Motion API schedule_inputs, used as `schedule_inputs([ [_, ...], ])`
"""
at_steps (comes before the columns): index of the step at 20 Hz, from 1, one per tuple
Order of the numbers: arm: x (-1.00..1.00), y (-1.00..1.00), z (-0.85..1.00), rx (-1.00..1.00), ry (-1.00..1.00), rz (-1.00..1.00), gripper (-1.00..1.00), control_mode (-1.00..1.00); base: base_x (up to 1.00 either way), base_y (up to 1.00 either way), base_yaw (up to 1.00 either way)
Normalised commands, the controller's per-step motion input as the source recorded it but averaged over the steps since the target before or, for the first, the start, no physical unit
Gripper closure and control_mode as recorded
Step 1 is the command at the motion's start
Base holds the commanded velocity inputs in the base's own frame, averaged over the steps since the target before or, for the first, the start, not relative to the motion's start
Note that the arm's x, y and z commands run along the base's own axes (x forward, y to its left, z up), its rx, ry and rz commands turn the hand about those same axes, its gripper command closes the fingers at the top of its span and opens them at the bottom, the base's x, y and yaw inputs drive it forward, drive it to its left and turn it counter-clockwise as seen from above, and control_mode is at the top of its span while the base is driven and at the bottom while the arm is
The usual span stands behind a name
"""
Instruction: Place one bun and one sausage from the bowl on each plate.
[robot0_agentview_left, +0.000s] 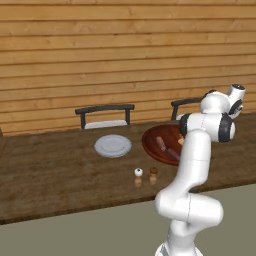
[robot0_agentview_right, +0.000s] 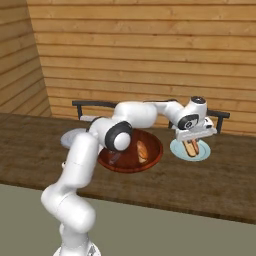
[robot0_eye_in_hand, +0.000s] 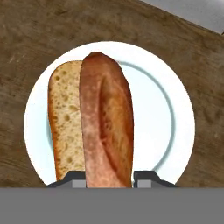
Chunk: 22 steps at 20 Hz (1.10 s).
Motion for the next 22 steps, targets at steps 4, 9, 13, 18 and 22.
schedule_inputs([
  [4,0.07,-0.21,-0.15,-0.01,0.0,0.0,1.0,-1.0,0.0,0.0,0.0],
  [9,0.26,0.0,-0.05,-0.01,0.0,0.0,1.0,-1.0,0.0,0.0,0.0],
  [13,0.21,0.0,-0.11,0.0,0.0,0.0,1.0,-1.0,0.0,0.0,0.0],
  [18,0.0,0.0,0.0,0.0,0.0,0.0,-1.0,-1.0,0.0,0.0,0.0],
  [22,0.0,0.0,0.0,0.0,0.0,0.0,-1.0,-1.0,0.0,0.0,0.0],
])
